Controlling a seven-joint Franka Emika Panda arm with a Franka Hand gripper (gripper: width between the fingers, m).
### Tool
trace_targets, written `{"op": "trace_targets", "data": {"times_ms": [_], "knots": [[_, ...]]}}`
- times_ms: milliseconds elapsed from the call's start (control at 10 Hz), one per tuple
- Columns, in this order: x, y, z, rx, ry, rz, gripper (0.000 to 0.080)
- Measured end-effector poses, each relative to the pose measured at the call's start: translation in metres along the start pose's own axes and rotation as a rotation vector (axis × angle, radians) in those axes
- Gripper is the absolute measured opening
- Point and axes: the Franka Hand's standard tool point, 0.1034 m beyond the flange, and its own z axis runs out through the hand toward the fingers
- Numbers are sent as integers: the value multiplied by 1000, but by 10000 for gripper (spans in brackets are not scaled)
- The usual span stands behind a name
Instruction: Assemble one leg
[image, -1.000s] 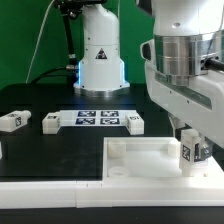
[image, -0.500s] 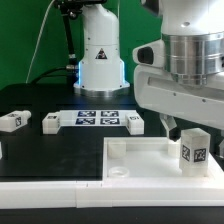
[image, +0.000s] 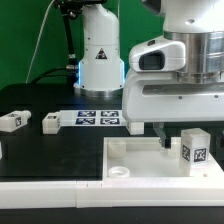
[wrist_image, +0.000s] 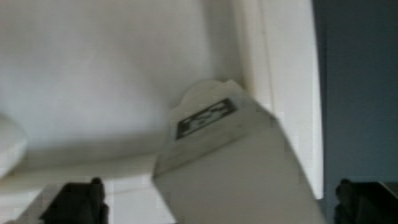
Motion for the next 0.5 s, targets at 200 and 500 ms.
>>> {"op": "trace_targets", "data": {"times_ms": [200,500], "knots": [[0,1,0,0,1,-125,649],[-1,1,0,1,0,-120,521]]}}
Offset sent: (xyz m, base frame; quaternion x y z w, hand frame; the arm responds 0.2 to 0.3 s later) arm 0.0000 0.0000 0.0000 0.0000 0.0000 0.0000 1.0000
